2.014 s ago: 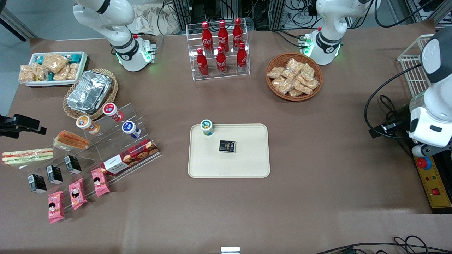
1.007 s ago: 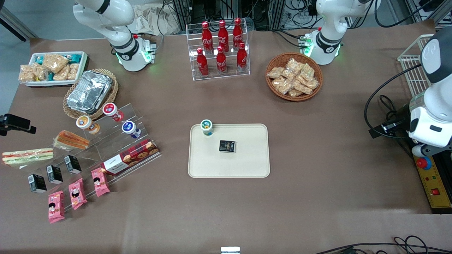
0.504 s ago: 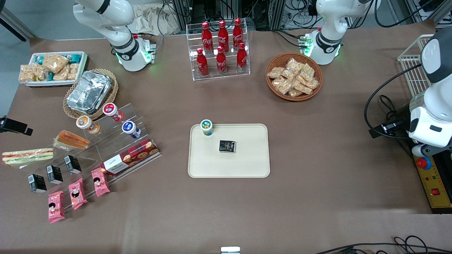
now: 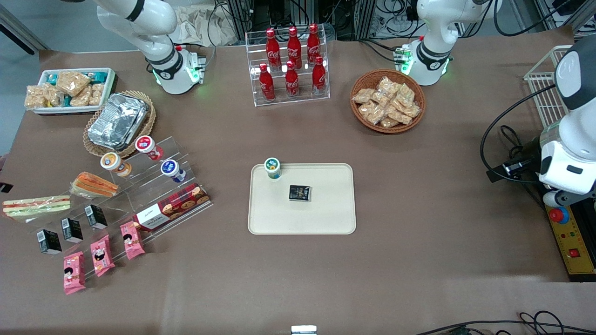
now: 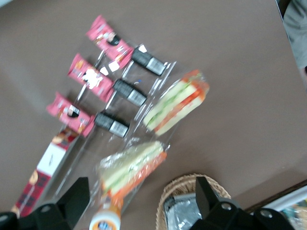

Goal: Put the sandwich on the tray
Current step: 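Lower the right gripper onto the wrapped sandwich with orange filling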

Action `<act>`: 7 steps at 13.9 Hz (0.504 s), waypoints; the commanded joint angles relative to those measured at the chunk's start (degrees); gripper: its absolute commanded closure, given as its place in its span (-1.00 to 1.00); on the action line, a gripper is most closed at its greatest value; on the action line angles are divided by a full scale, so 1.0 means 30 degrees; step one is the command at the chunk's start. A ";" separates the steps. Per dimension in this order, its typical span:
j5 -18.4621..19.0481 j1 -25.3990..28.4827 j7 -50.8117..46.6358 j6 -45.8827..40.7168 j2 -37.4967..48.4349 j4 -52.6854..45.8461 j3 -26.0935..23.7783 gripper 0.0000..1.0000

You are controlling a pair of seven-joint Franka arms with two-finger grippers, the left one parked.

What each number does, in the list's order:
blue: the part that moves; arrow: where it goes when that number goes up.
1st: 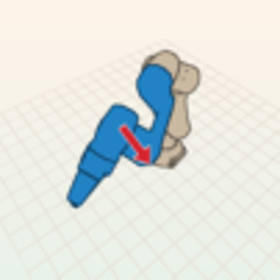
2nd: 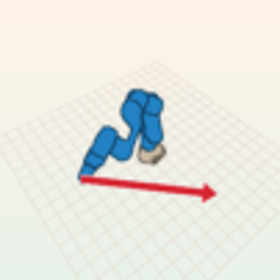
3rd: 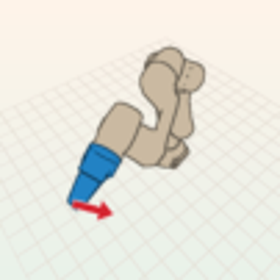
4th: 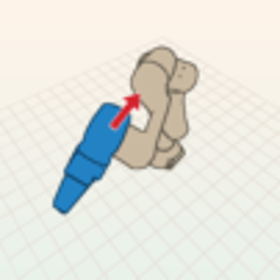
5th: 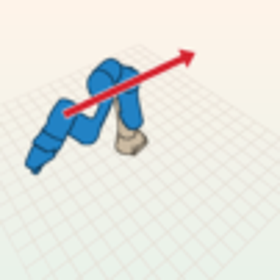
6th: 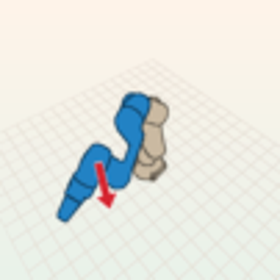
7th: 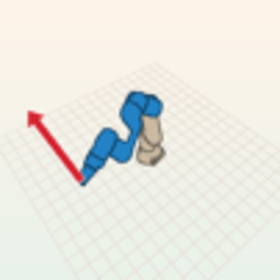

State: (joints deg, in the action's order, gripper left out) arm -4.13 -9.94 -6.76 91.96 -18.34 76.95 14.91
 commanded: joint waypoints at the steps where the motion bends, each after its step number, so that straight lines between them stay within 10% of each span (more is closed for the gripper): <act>1: -0.1432 -0.1342 -0.1197 0.1043 -0.1264 -0.0017 0.0009 -0.97; 7: -0.1289 -0.1902 -0.2488 0.3268 -0.3405 0.0013 0.0068 -0.97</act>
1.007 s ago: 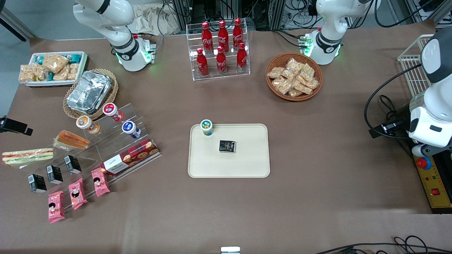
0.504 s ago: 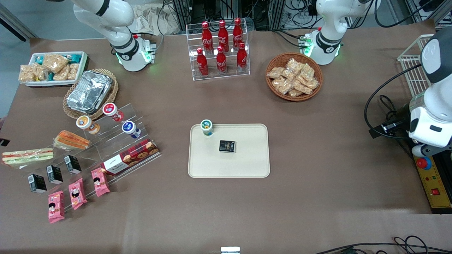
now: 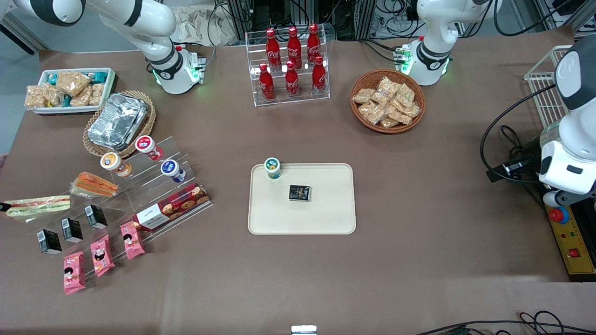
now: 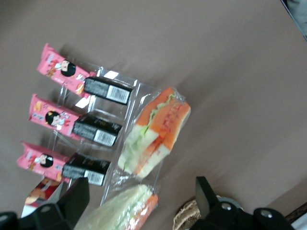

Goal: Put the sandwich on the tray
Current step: 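Lower the right gripper onto the wrapped sandwich with orange filling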

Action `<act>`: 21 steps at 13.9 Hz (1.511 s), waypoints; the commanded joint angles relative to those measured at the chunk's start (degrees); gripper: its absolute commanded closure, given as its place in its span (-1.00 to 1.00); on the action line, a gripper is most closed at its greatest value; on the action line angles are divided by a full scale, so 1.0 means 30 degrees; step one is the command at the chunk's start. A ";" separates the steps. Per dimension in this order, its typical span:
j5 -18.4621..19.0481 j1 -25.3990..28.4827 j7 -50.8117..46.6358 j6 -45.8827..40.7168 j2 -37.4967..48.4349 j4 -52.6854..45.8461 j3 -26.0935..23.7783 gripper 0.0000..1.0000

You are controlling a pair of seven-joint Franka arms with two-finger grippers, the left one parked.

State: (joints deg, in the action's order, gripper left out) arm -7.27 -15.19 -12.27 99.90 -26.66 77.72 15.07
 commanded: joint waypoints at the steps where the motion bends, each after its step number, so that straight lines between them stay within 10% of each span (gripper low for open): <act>1: -0.0242 -0.0122 -0.0976 0.0972 -0.0868 -0.0213 0.0015 -0.97; 14: -0.0447 -0.0269 -0.3204 0.2089 -0.1456 0.0989 -0.0015 -0.83; 21: -0.0389 -0.0268 -0.2914 0.2294 -0.1574 0.0960 -0.0073 0.34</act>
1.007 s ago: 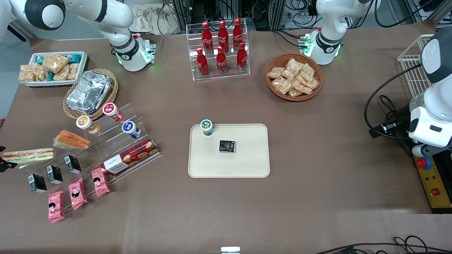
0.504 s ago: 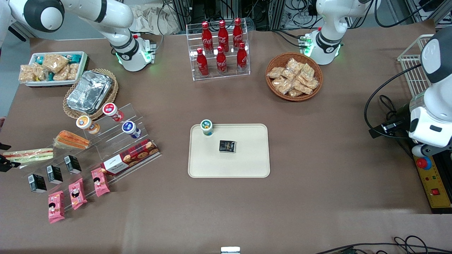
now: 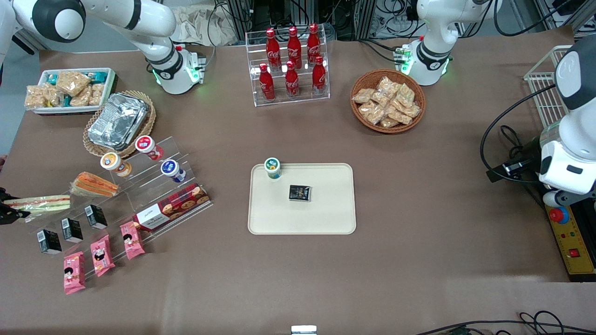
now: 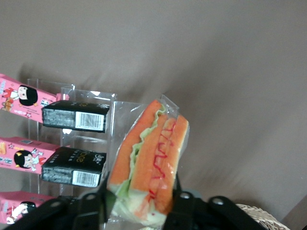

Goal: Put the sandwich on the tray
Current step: 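Lower the right gripper onto the wrapped sandwich with orange filling, then close the right gripper on the sandwich and lift it from the rack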

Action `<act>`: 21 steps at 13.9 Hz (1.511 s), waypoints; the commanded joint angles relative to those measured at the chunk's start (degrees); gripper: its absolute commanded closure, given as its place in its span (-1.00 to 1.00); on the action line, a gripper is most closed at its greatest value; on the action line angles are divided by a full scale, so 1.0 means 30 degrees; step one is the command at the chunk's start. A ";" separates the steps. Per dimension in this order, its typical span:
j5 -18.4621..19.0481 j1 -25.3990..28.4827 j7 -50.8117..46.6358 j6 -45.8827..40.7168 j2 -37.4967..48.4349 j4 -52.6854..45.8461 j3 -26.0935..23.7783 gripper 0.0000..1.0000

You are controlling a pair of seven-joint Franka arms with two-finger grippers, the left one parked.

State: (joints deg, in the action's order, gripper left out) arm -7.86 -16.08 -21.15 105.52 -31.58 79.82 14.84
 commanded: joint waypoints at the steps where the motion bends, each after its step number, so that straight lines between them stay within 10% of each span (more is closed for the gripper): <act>1: -0.0104 0.0028 0.0222 0.0422 0.0068 0.0200 -0.0025 0.54; 13: -0.0191 0.0086 0.3738 -0.1212 0.2847 -0.1031 -0.1459 0.53; 21: -0.0104 0.0581 0.4853 -0.4293 0.6275 -0.1178 -0.6317 0.54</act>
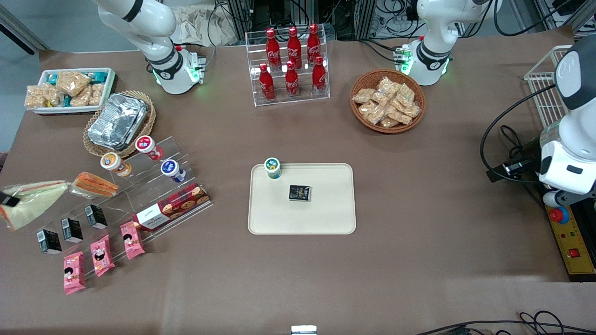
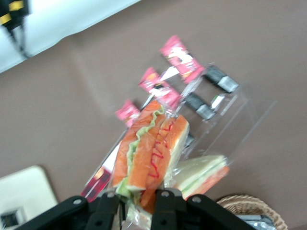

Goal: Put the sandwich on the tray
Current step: 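Close the right gripper on the sandwich and lift it from the rack, then carry the sandwich over the cream tray and lower it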

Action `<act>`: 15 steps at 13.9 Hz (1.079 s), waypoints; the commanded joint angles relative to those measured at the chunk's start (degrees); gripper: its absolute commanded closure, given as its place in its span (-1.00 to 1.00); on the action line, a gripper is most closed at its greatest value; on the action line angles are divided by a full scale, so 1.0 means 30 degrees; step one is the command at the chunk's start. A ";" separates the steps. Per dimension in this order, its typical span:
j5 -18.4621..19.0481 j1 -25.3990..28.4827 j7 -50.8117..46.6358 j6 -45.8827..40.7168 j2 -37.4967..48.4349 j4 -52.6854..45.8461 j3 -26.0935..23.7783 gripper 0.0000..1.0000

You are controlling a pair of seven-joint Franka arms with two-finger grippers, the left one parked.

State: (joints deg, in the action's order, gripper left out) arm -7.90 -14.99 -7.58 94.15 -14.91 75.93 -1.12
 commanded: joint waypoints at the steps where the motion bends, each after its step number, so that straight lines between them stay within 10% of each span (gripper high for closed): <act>1: -0.0121 0.0309 0.0360 -0.0505 0.0838 0.0120 -0.1585 0.53; 9: 0.0083 0.3055 0.5919 0.2242 -0.0271 0.0295 -0.6161 0.51; 15: 0.5268 0.7571 0.7092 0.5529 -0.2585 0.0267 -0.6190 0.51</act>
State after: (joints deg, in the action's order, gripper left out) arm 5.56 6.15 9.93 109.75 -20.84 77.76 -19.65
